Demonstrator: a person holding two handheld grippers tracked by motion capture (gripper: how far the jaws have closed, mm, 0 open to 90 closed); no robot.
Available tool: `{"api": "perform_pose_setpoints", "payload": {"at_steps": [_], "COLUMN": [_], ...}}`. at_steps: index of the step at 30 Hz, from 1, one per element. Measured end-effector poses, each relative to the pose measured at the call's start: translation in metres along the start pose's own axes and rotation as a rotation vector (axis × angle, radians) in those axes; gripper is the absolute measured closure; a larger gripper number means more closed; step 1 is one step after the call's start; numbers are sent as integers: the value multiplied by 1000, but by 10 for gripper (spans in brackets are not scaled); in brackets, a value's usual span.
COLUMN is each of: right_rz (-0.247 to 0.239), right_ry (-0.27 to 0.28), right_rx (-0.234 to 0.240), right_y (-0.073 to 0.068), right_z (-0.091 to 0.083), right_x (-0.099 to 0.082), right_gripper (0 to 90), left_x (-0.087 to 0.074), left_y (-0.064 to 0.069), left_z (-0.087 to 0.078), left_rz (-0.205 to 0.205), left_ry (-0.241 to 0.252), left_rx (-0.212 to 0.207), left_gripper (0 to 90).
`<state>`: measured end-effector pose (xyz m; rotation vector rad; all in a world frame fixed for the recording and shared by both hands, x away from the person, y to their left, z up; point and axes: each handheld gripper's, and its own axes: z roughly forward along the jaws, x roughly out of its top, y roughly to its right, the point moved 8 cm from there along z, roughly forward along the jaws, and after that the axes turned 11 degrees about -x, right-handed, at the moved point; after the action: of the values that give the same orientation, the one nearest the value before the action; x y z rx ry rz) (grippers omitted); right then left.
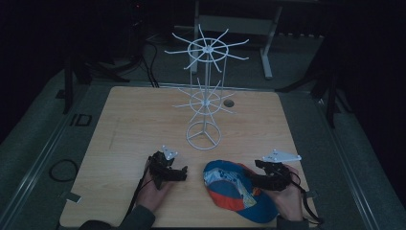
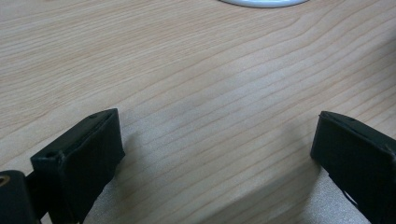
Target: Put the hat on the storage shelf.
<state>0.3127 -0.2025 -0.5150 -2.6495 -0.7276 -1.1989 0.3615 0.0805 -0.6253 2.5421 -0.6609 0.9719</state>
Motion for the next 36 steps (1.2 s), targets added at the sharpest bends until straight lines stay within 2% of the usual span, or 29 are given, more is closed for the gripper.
{"api": "perform_pose_setpoints", "payload": {"at_steps": [5, 10, 17, 22, 27, 33, 36], "right_rz": [11, -4, -2, -13, -45, -71, -81], "right_ry": [-26, -49, -41, -30, -46, -75, -78], "right_rx": [14, 15, 35, 24, 4, 8, 43], "right_y": [-1, -4, -7, -6, -6, -4, -7], "right_z": [2, 6, 4, 0, 0, 3, 2], "right_x": [-3, -4, -2, 3, 6, 5, 5], "right_gripper": [402, 392, 338, 340, 352, 371, 386], "left_x": [0, 0, 0, 0, -1, -1, -1], "left_y": [0, 0, 0, 1, 1, 1, 1], "left_z": [0, 0, 0, 0, 0, 0, 0], "left_rz": [-1, -1, -2, 0, 1, 1, 2], "left_ry": [0, 0, 1, 3, 2, 2, 2], "left_rx": [1, 0, 1, 0, -2, -2, -3], "left_gripper": [26, 27, 27, 26, 27, 26, 26]}}
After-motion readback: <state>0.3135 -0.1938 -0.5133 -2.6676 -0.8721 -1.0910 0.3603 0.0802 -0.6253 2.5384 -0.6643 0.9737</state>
